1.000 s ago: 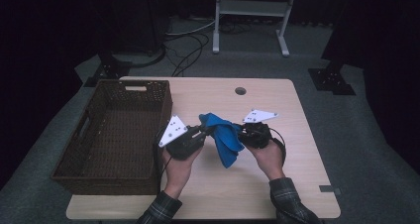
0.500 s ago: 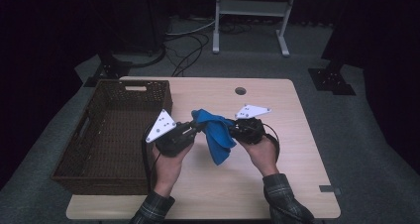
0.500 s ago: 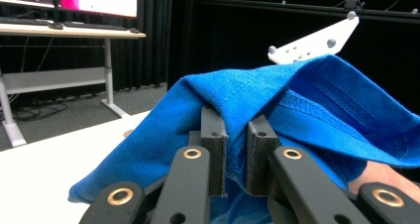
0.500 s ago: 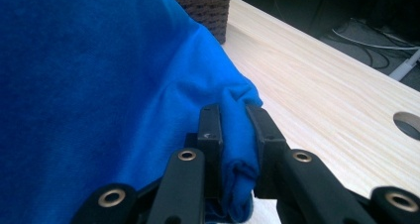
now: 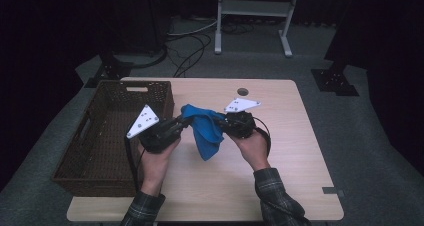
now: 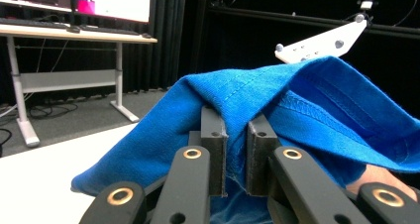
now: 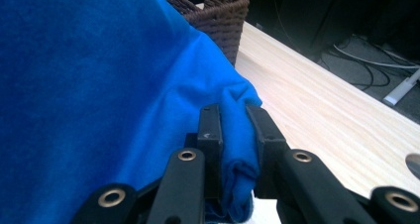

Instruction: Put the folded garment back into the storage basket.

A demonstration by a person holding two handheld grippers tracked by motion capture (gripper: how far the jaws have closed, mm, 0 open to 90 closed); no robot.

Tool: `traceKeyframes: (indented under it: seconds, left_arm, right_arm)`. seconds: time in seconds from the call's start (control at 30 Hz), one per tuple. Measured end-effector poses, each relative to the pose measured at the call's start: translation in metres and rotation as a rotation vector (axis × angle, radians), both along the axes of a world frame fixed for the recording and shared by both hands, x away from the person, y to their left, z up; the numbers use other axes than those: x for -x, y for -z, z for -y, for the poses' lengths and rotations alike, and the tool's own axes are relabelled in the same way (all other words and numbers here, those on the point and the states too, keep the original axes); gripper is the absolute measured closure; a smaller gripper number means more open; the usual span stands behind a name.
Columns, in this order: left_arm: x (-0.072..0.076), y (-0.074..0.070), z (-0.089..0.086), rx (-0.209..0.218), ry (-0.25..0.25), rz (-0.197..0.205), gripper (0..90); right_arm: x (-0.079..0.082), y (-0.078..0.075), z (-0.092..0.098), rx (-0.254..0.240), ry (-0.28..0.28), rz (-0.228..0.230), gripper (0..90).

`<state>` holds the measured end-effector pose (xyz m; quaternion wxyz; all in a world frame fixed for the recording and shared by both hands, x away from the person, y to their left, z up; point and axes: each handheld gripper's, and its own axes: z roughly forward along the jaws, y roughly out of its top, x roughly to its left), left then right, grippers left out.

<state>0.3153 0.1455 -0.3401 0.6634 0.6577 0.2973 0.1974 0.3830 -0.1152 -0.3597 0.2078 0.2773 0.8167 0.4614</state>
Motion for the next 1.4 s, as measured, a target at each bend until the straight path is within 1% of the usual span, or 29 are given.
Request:
traceKeyframes:
  seconds: [0.1,0.3,0.37,0.43,0.5,0.8,0.97,1.1,1.17,1.3,1.4]
  left_arm:
    - [-0.001,-0.002,-0.008,0.016,-0.004,0.000,82.4]
    - [-0.001,-0.005,-0.019,0.022,-0.011,0.007,82.4]
    - [0.000,-0.007,-0.023,0.033,-0.013,0.008,82.4]
    - [-0.001,-0.008,-0.028,0.036,-0.017,0.010,82.4]
    - [0.000,-0.009,-0.032,0.030,-0.026,0.015,82.4]
    - [-0.001,-0.011,-0.053,0.040,-0.058,0.016,82.4]
    - [0.000,-0.012,-0.064,0.043,-0.083,0.019,82.3]
    - [0.000,-0.012,-0.071,0.050,-0.101,0.021,82.3]
    - [0.000,-0.012,-0.074,0.044,-0.111,0.024,82.3]
    - [0.000,-0.011,-0.083,0.051,-0.126,0.027,82.3]
    - [0.000,-0.010,-0.092,0.060,-0.139,0.026,82.3]
  right_arm:
    - [-0.001,-0.005,-0.007,0.012,-0.008,0.012,78.2]
    - [-0.003,-0.015,-0.018,0.017,-0.013,0.028,78.3]
    - [-0.003,-0.017,-0.022,0.020,-0.017,0.032,78.2]
    - [-0.004,-0.019,-0.026,0.017,-0.020,0.032,78.2]
    - [-0.006,-0.020,-0.031,0.019,-0.026,0.034,78.3]
    - [-0.013,-0.023,-0.056,0.030,-0.056,0.034,78.3]
    - [-0.017,-0.023,-0.070,0.026,-0.071,0.033,78.3]
    - [-0.020,-0.024,-0.082,0.034,-0.079,0.034,78.2]
    - [-0.021,-0.025,-0.087,0.039,-0.083,0.035,78.3]
    - [-0.024,-0.026,-0.098,0.043,-0.094,0.042,78.3]
    - [-0.025,-0.025,-0.107,0.045,-0.098,0.038,78.2]
